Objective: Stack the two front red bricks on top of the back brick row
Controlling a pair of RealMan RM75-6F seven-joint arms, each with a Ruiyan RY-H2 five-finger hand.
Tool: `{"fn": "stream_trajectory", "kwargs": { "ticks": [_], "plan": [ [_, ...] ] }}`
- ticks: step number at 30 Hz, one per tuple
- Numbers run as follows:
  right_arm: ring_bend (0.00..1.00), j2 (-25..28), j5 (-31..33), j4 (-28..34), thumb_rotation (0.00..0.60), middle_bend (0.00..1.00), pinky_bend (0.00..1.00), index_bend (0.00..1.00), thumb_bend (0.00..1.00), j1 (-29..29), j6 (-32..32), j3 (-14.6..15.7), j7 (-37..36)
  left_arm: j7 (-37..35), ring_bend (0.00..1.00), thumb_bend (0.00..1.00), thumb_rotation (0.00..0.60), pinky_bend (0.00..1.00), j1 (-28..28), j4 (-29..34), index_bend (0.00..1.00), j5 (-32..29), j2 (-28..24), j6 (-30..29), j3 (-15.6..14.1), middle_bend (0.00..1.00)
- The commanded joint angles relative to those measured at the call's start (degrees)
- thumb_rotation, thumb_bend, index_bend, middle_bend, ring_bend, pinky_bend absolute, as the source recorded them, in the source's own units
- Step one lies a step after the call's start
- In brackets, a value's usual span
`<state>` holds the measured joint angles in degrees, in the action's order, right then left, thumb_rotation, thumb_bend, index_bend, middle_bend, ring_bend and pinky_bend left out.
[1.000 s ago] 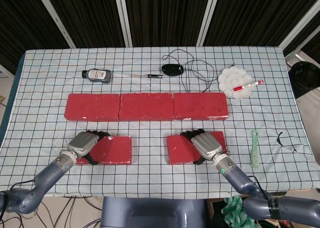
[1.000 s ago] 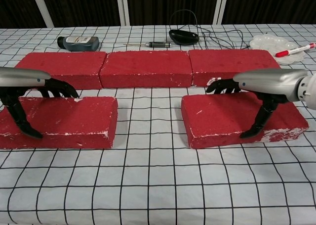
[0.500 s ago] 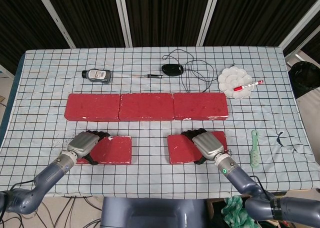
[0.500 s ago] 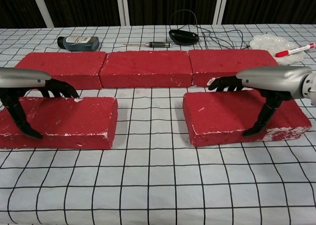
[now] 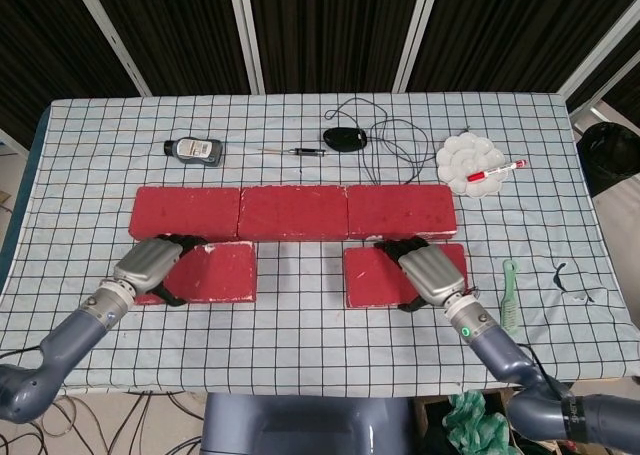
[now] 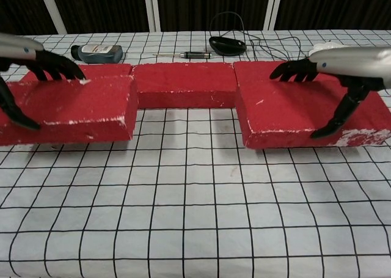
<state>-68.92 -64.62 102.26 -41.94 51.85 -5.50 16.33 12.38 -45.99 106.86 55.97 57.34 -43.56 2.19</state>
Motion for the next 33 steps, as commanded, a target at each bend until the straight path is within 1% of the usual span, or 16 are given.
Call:
{"fn": "stream_trajectory", "kwargs": {
  "ticks": [1, 5, 9, 12, 17, 20, 25, 28, 33],
  "plan": [
    [0.17, 5.38, 1.22, 2.95, 0.6, 0.19, 0.16, 0.11, 0.17, -1.17, -0.69, -2.72, -0.28, -1.68, 0.14, 0.28, 0.6, 0.26, -2.33, -0.16, 0.15, 0.61, -4.51, 1.51, 3.57, 0.25],
    [0.17, 7.84, 3.96, 2.74, 0.6, 0.19, 0.16, 0.11, 0.17, -3.7, -3.67, -5.39, -1.26, -1.57, 0.14, 0.28, 0.6, 0.25, -5.74, -2.92, 0.15, -2.43, -5.26, 5.22, 5.36, 0.24],
    [0.18, 8.0, 6.76, 0.17, 0.6, 0.19, 0.16, 0.12, 0.17, -7.03, -9.56, -7.42, -4.29, -1.39, 0.13, 0.28, 0.6, 0.25, -9.48, -7.62, 0.15, -5.52, -3.48, 9.74, 6.15, 0.24],
    [0.18, 6.16, 8.54, -4.61, 0.6, 0.19, 0.16, 0.12, 0.17, -10.17, -13.32, -8.44, -5.07, -1.92, 0.13, 0.28, 0.6, 0.24, -12.09, -12.46, 0.15, -7.16, -0.58, 12.48, 6.78, 0.24],
    [0.18, 2.57, 10.71, -11.92, 0.6, 0.19, 0.16, 0.12, 0.17, -14.09, -16.28, -9.69, -5.51, -2.82, 0.13, 0.28, 0.6, 0.24, -14.96, -18.78, 0.15, -7.92, 3.65, 15.62, 7.26, 0.24],
    [0.18, 0.68, 12.51, -15.83, 0.6, 0.19, 0.16, 0.11, 0.17, -16.49, -18.8, -9.7, -5.12, -3.28, 0.13, 0.28, 0.6, 0.24, -16.12, -22.05, 0.15, -8.06, 6.04, 16.89, 7.34, 0.24],
    [0.18, -2.67, 18.28, -22.2, 0.6, 0.19, 0.16, 0.11, 0.17, -21.46, -24.56, -10.1, -6.34, -5.19, 0.13, 0.28, 0.6, 0.24, -17.91, -27.48, 0.15, -8.16, 9.89, 20.43, 7.24, 0.24],
    [0.18, -4.49, 20.17, -24.74, 0.6, 0.19, 0.16, 0.11, 0.17, -23.75, -25.69, -9.36, -6.01, -6.63, 0.13, 0.28, 0.6, 0.23, -17.99, -29.72, 0.15, -7.39, 11.46, 20.86, 7.51, 0.24],
    [0.18, -6.59, 22.52, -26.57, 0.6, 0.19, 0.16, 0.11, 0.17, -26.13, -26.67, -8.37, -5.75, -8.14, 0.13, 0.28, 0.6, 0.23, -17.84, -32.02, 0.15, -6.07, 12.84, 21.53, 7.65, 0.24]
  ]
}}
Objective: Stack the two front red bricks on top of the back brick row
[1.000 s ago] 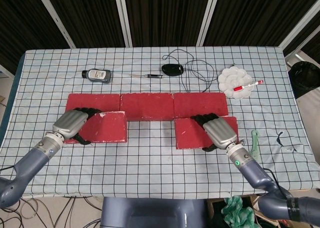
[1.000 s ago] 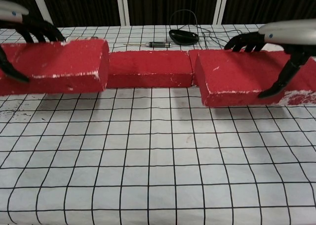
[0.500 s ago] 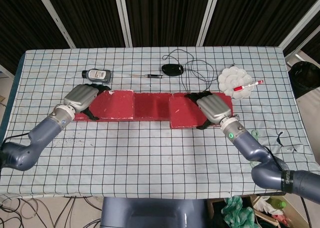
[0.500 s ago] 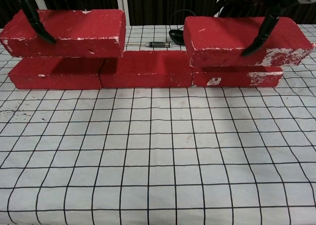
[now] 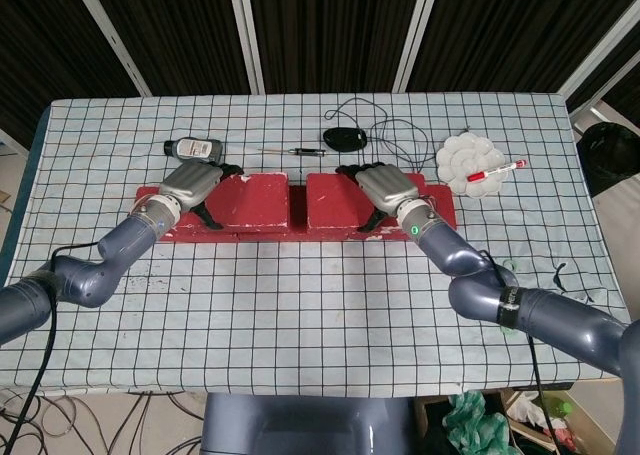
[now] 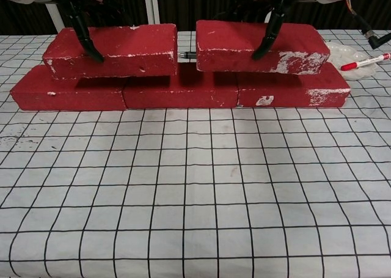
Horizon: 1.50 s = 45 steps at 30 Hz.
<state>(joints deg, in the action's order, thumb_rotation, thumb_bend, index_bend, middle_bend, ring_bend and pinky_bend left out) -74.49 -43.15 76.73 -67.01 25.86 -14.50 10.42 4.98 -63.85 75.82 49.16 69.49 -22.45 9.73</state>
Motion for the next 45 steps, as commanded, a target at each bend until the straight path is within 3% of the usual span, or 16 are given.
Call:
{"fn": "stream_trajectory", "kwargs": {
  "ticks": [1, 7, 20, 45],
  "plan": [
    [0.18, -1.59, 1.63, -1.7, 0.6, 0.19, 0.16, 0.11, 0.17, -1.68, -0.97, 0.9, 0.26, -1.05, 0.13, 0.28, 0.6, 0.23, 0.08, -1.43, 0.15, 1.07, 0.92, 0.61, 0.09, 0.24],
    [0.18, -3.68, 4.9, -4.21, 0.6, 0.19, 0.16, 0.11, 0.17, -4.46, -1.03, 2.7, 0.96, -3.17, 0.13, 0.28, 0.6, 0.23, 0.85, -2.39, 0.16, 3.27, 1.72, -0.2, 0.86, 0.24],
    [0.18, -7.22, 10.37, -7.92, 0.6, 0.19, 0.16, 0.11, 0.17, -8.12, 0.96, 6.66, 2.73, -5.07, 0.13, 0.28, 0.6, 0.23, 0.42, -4.03, 0.16, 5.35, 2.33, 1.68, -0.33, 0.23],
    [0.18, -10.42, 8.33, -12.33, 0.6, 0.19, 0.16, 0.11, 0.17, -8.55, 0.06, 6.69, 0.07, -7.26, 0.11, 0.27, 0.6, 0.22, -0.63, -7.39, 0.16, 7.06, 5.07, 2.79, -1.14, 0.22]
  ]
}}
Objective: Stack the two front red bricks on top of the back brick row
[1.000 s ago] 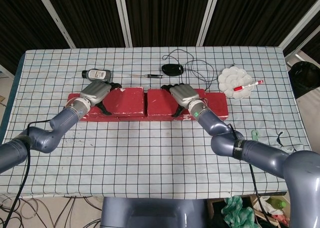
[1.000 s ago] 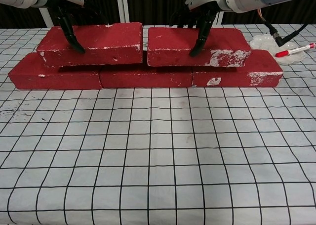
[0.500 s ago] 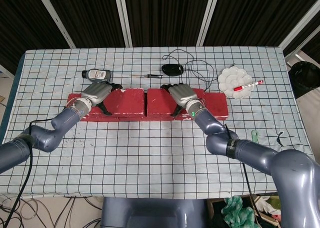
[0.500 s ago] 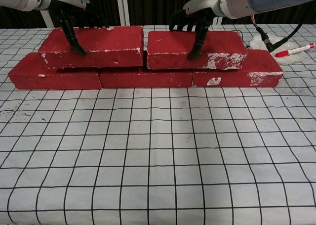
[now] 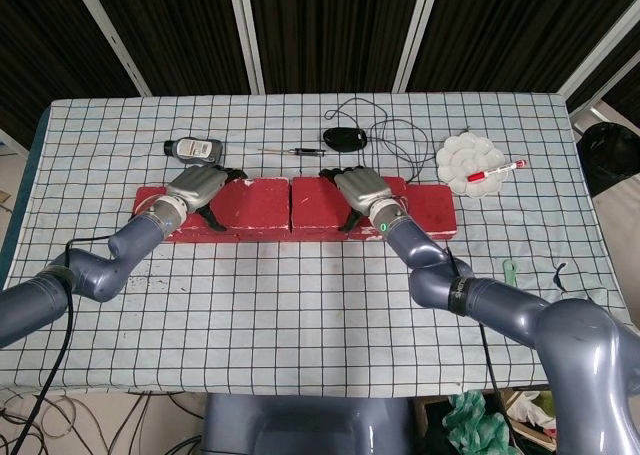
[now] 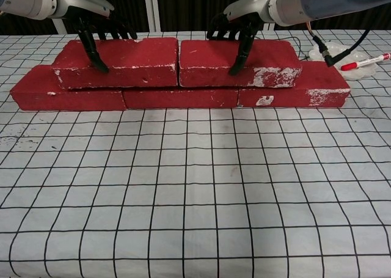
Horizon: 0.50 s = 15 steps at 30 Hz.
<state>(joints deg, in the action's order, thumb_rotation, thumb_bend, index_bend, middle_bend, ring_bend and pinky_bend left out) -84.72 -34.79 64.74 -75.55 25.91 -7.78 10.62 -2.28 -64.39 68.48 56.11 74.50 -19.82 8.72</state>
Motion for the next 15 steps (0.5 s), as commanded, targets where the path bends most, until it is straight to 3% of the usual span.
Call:
{"fn": "stream_trajectory", "kwargs": {
  "ticks": [1, 15],
  "plan": [
    [0.18, -0.34, -0.05, -0.67, 0.6, 0.19, 0.16, 0.11, 0.17, -0.03, 0.0, -0.02, -0.21, 0.01, 0.11, 0.27, 0.6, 0.22, -0.19, -0.13, 0.15, 0.15, 0.1, 0.27, -0.22, 0.22],
    [0.17, -0.96, -1.32, -1.71, 0.6, 0.18, 0.16, 0.11, 0.17, 0.12, -0.41, 0.04, -1.14, -0.09, 0.1, 0.21, 0.6, 0.2, -0.92, -1.41, 0.14, -1.04, 0.63, 0.22, -1.03, 0.21]
  ]
}}
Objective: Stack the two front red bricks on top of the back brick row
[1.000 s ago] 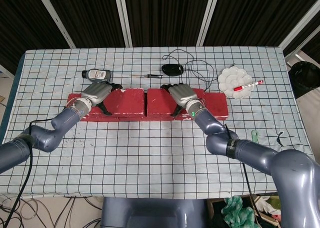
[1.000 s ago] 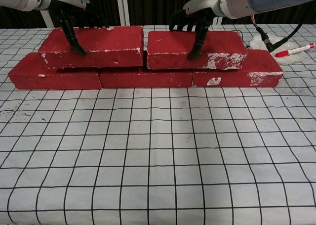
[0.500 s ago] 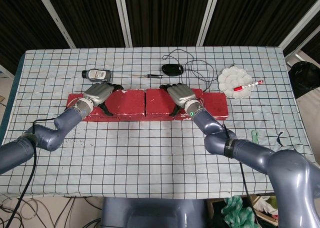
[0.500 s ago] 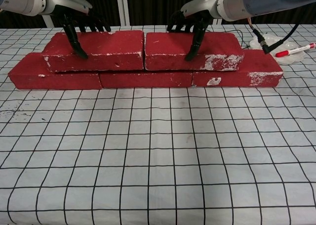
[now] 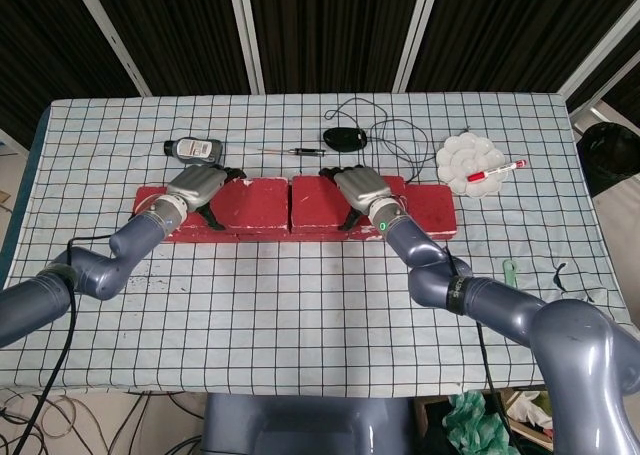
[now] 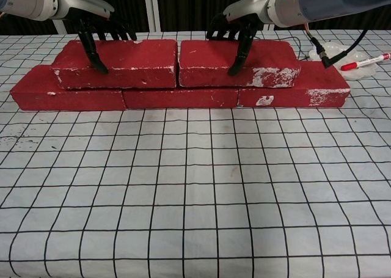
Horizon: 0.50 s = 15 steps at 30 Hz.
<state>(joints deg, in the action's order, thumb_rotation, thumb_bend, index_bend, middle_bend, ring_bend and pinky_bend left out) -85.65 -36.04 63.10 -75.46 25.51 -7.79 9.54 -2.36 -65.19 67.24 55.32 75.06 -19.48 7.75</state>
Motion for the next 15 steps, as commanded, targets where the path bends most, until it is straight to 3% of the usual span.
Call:
{"fn": "stream_trajectory", "kwargs": {
  "ticks": [1, 15],
  "plan": [
    [0.17, -0.1, -0.12, -0.14, 0.6, 0.18, 0.16, 0.11, 0.17, 0.03, 0.0, 0.07, -0.08, 0.0, 0.1, 0.2, 0.6, 0.2, -0.17, -0.21, 0.14, -0.38, 0.09, -0.12, -0.13, 0.21],
    [0.12, -0.66, -0.73, -0.83, 0.6, 0.16, 0.16, 0.11, 0.14, 0.09, -0.15, 0.02, -0.61, 0.14, 0.08, 0.11, 0.6, 0.18, -0.96, -0.87, 0.13, -1.6, 0.54, 0.37, -0.89, 0.19]
  ]
}}
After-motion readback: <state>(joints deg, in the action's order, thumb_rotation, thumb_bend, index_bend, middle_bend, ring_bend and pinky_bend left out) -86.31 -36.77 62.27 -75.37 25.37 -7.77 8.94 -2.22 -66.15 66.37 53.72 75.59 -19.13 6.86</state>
